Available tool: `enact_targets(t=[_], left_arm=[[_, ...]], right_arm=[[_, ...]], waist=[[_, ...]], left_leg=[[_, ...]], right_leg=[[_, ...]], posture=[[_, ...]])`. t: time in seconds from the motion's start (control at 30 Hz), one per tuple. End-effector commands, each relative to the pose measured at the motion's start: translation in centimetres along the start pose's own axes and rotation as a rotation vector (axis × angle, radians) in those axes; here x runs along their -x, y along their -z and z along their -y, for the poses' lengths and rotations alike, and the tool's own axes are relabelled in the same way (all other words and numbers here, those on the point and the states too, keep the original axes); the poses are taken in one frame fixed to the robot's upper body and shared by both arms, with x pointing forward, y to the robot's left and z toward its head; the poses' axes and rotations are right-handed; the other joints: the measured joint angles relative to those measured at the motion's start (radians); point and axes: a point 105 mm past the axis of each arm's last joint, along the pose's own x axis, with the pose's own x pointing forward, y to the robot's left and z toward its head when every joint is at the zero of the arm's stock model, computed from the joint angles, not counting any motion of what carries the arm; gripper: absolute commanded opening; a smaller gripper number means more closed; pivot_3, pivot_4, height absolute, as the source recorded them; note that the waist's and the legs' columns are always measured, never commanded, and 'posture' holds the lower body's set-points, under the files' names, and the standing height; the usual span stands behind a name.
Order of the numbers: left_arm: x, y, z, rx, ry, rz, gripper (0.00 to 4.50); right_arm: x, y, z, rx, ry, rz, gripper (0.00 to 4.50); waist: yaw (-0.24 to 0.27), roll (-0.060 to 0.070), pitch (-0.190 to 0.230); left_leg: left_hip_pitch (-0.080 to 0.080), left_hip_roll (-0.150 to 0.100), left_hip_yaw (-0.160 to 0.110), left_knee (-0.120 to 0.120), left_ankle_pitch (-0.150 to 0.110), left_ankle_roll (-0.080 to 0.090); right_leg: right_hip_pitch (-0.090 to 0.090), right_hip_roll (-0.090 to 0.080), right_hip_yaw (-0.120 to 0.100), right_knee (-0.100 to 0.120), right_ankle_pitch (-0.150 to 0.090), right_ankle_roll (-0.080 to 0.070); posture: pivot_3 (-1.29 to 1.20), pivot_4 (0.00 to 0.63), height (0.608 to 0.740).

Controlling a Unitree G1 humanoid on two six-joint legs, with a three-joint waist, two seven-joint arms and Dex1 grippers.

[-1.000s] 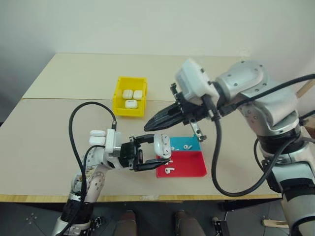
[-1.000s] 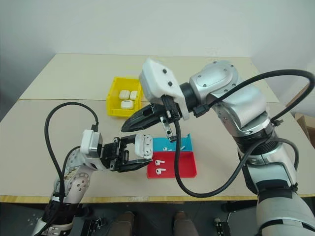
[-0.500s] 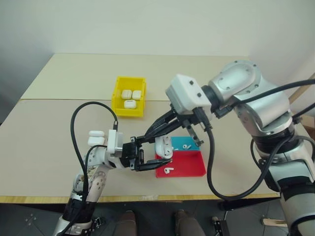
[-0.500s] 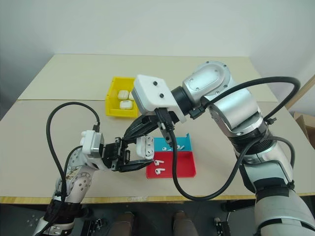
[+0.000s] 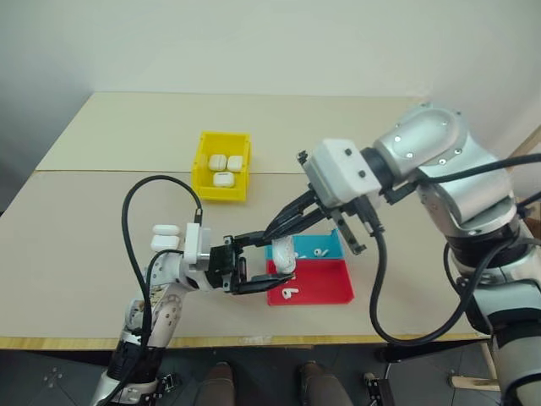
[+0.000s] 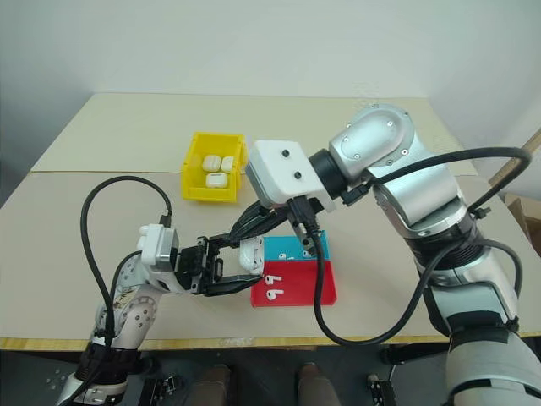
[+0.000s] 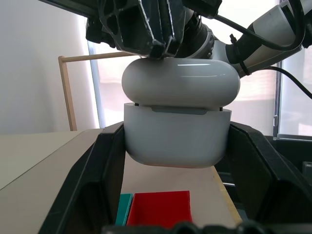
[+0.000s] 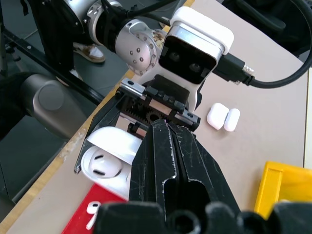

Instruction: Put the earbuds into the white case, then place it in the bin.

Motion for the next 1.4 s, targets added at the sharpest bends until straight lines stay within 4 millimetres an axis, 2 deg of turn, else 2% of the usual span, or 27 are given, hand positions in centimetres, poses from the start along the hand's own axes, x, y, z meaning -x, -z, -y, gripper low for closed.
enact_targets(t=[0.03,0.2,0.33,0.57,0.7,0.8,0.9,1.0,1.1,1.13,1.2,1.27,1.4], left_arm=[[-0.3,-1.5,0.1,-0.052,0.023,0.056,2.80],[-0.3,-1.6,0.0,-0.052,0.021,0.058,2.80],[-0.3,-1.6,0.0,-0.052,0.018,0.057,2.80],[-0.2,-2.4,0.0,-0.053,-0.012,0.083,2.80],[0.1,-3.0,-0.9,-0.069,-0.114,0.089,2.80],[0.2,-3.1,-3.9,-0.147,-0.344,0.067,2.80],[0.5,-2.8,-6.8,-0.209,-0.539,0.025,2.80],[2.1,-1.1,-12.1,-0.296,-0.846,-0.136,2.80],[4.0,0.4,-15.6,-0.389,-1.030,-0.288,2.80],[4.6,0.8,-16.6,-0.372,-1.093,-0.322,2.80],[5.3,1.7,-17.7,-0.436,-1.120,-0.409,2.80],[5.6,2.4,-18.7,-0.410,-1.148,-0.446,2.80],[5.1,3.2,-19.8,-0.394,-1.141,-0.455,2.80]], right_arm=[[0.5,0.1,-0.3,0.024,0.011,-0.022,0.02],[1.4,0.0,-0.4,0.028,0.051,-0.015,0.02],[2.8,-1.2,0.3,-0.007,0.138,0.080,0.02],[6.8,-3.3,1.8,-0.092,0.461,0.330,0.02],[8.1,-1.5,1.3,-0.201,0.686,0.368,0.02],[7.6,1.1,-0.2,-0.319,0.817,0.310,0.02],[7.1,2.2,-1.3,-0.396,0.866,0.287,0.02],[6.6,3.6,-2.5,-0.478,0.900,0.251,0.02],[6.5,4.6,-3.1,-0.541,0.934,0.225,0.02],[6.5,4.9,-3.2,-0.551,0.944,0.212,0.02],[6.4,5.6,-3.5,-0.568,0.961,0.174,0.02],[6.3,6.1,-3.8,-0.578,0.967,0.140,0.02],[6.3,6.6,-4.2,-0.591,0.975,0.110,0.02]], waist=[[0.000,0.000,0.000],[0.000,0.000,0.000],[0.000,0.000,0.000],[0.002,0.000,0.000],[0.007,0.000,0.000],[0.017,0.000,0.000],[0.024,0.000,0.000],[0.027,0.000,0.000],[0.024,0.000,0.000],[0.023,0.000,0.000],[0.022,0.000,0.000],[0.023,0.000,0.000],[0.027,0.000,0.000]], left_leg=[[0.000,0.000,0.000,0.000,0.000,0.000],[0.000,0.000,0.000,0.000,0.000,0.000],[0.000,0.000,0.000,0.000,0.000,0.000],[0.000,0.000,0.000,0.000,0.000,0.000],[0.000,0.000,-0.001,0.000,0.000,0.000],[0.000,-0.001,-0.001,0.001,0.000,0.000],[-0.001,-0.001,-0.001,0.002,0.000,0.000],[-0.001,-0.002,-0.002,0.004,0.001,0.001],[-0.001,-0.003,-0.003,0.004,0.001,0.002],[-0.001,-0.004,-0.002,0.004,0.002,0.003],[-0.002,-0.004,-0.003,0.004,0.002,0.003],[-0.003,-0.004,-0.003,0.003,0.002,0.003],[-0.005,-0.004,-0.003,0.003,0.002,0.003]], right_leg=[[0.000,0.000,0.000,0.000,0.000,0.000],[0.000,0.000,0.000,0.000,0.000,0.000],[0.000,0.000,0.000,0.000,0.000,0.000],[0.001,0.000,0.000,0.000,0.000,0.000],[0.001,0.000,0.000,0.000,0.000,0.000],[0.001,-0.001,0.000,0.000,0.000,0.000],[0.001,-0.001,-0.001,0.000,0.000,0.000],[0.002,-0.001,-0.001,0.001,0.001,0.001],[0.003,-0.001,-0.001,0.000,0.002,0.002],[0.003,-0.001,-0.001,-0.001,0.003,0.002],[0.002,-0.001,-0.001,-0.001,0.003,0.002],[0.001,-0.001,-0.001,-0.001,0.003,0.003],[0.000,-0.002,-0.002,-0.002,0.002,0.003]], posture=[[0.00,0.150,0.740],[0.00,0.150,0.740],[0.00,0.150,0.740],[0.00,0.150,0.740],[0.00,0.150,0.740],[0.00,0.150,0.740],[0.00,0.150,0.740],[0.00,0.150,0.740],[0.00,0.150,0.740],[0.00,0.150,0.740],[0.00,0.150,0.740],[0.00,0.150,0.740],[0.00,0.150,0.740]])
